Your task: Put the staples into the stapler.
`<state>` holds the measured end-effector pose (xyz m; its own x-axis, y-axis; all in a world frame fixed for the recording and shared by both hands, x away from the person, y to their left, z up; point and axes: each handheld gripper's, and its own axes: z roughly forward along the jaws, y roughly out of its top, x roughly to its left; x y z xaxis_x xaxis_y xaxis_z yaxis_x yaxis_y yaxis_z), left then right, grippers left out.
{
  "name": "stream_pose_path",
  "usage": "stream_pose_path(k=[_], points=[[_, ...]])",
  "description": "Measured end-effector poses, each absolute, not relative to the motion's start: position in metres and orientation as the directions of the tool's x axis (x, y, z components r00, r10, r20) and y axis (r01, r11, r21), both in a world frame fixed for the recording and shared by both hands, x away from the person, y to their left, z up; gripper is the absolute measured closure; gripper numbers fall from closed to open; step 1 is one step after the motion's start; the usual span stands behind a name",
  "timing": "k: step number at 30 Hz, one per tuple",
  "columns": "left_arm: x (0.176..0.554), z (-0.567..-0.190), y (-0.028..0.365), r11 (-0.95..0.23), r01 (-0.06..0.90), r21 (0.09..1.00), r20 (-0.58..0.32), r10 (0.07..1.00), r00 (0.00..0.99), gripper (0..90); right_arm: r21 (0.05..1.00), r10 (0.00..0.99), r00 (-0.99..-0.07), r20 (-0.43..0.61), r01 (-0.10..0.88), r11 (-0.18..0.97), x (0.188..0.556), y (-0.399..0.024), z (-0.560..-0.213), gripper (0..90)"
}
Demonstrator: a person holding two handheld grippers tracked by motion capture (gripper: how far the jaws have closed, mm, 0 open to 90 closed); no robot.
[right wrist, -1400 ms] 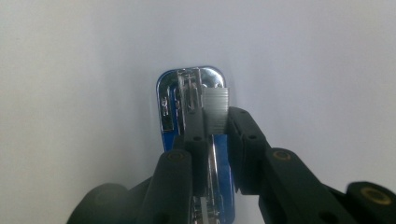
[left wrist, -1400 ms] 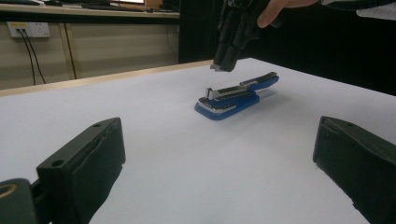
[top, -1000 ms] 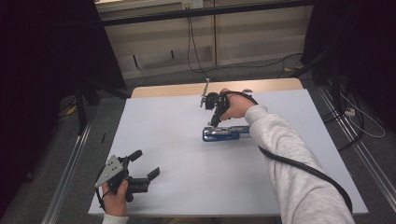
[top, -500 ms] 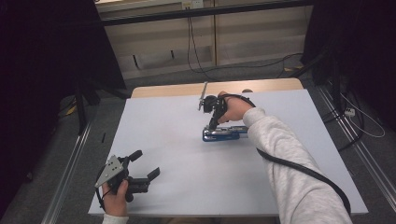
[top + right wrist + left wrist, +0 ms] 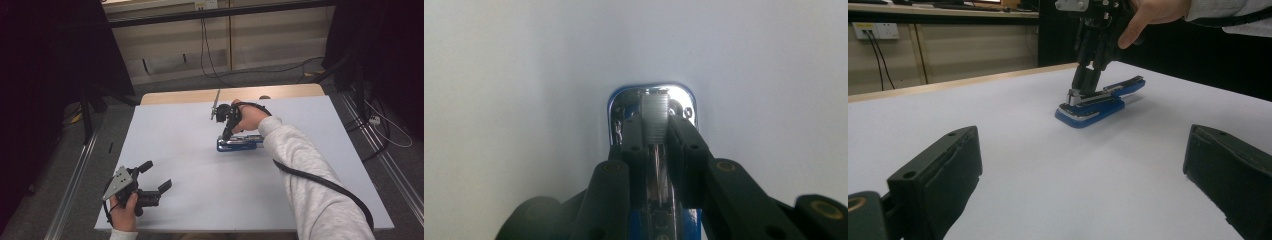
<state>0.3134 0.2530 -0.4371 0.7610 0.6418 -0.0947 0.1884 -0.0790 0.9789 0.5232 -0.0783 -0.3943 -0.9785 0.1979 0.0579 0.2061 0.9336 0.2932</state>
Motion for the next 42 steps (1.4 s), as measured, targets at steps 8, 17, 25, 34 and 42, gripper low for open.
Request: stream_pose_path(k=[8,17,25,34,42], points=[[0.313,-0.437,0.253,-0.08,0.189,0.979,-0.095,0.642,0.761,2.3,0.285,0.19,-0.98,0.052,0.197,0.938,0.523,-0.078,-0.395,78.3],[0.314,-0.437,0.253,-0.083,0.19,0.978,-0.094,0.641,0.761,2.3,0.285,0.187,-0.981,0.052,0.194,0.939,0.523,-0.078,-0.396,78.2],[0.314,-0.437,0.253,-0.089,0.188,0.978,-0.088,0.641,0.763,2.3,0.285,0.188,-0.981,0.052,0.195,0.939,0.523,-0.077,-0.395,77.3],[0.314,-0.437,0.252,-0.081,0.194,0.978,-0.098,0.642,0.76,2.3,0.294,0.18,-0.983,0.047,0.186,0.938,0.523,-0.077,-0.395,73.7],[0.314,-0.437,0.252,-0.08,0.197,0.977,-0.1,0.643,0.759,2.3,0.35,0.234,-0.97,0.062,0.241,0.905,0.519,-0.089,-0.39,64.1]])
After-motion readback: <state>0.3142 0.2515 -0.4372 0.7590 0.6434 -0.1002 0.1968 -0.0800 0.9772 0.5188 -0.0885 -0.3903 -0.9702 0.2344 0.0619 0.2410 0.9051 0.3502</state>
